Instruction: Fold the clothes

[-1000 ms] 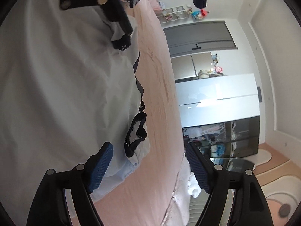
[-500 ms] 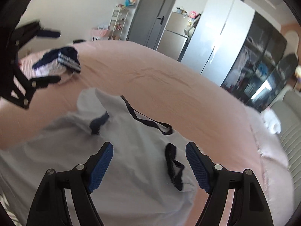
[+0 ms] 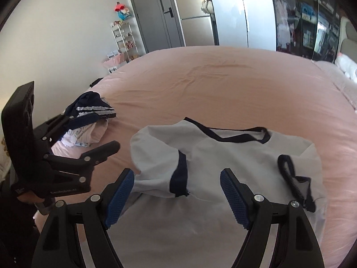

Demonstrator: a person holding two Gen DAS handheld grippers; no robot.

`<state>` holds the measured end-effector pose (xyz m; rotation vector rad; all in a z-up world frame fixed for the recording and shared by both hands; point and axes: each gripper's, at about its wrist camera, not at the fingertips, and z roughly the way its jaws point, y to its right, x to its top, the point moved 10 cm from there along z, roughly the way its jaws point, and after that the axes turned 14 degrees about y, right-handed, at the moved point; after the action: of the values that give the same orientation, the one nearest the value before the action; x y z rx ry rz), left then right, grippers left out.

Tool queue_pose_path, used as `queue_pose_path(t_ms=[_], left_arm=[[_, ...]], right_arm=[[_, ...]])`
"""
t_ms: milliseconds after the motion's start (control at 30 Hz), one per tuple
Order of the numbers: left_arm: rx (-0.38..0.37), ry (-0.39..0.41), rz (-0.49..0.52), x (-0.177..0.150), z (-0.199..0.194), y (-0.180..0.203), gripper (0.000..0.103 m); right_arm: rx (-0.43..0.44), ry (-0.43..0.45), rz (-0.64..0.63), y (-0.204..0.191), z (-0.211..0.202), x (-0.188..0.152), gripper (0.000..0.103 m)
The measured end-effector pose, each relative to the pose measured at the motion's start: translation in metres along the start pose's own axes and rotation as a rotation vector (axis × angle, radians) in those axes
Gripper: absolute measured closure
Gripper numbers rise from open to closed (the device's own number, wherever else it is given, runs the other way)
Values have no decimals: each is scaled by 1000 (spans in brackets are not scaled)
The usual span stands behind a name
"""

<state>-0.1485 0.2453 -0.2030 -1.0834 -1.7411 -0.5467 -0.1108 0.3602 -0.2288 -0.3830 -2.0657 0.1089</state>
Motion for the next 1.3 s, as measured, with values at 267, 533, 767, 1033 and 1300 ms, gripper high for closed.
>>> queue_pose_path(t_ms=[267, 533, 767, 1033, 1300], left_arm=[[-182, -36, -74, -8, 14, 13, 78], [-184, -53, -96, -14, 27, 9, 94], [-193, -55, -103, -15, 33, 8, 99], [-170, -38, -106, -2, 37, 3, 99], [-179, -3, -69, 37, 39, 7, 99]], right_arm=[[71, -45, 225, -2, 21, -14, 24], [75, -83, 389, 3, 41, -34, 54], [77, -61, 392, -7, 48, -33, 71], [43, -16, 356, -12, 51, -24, 92], [44, 87, 280, -15, 27, 14, 94]])
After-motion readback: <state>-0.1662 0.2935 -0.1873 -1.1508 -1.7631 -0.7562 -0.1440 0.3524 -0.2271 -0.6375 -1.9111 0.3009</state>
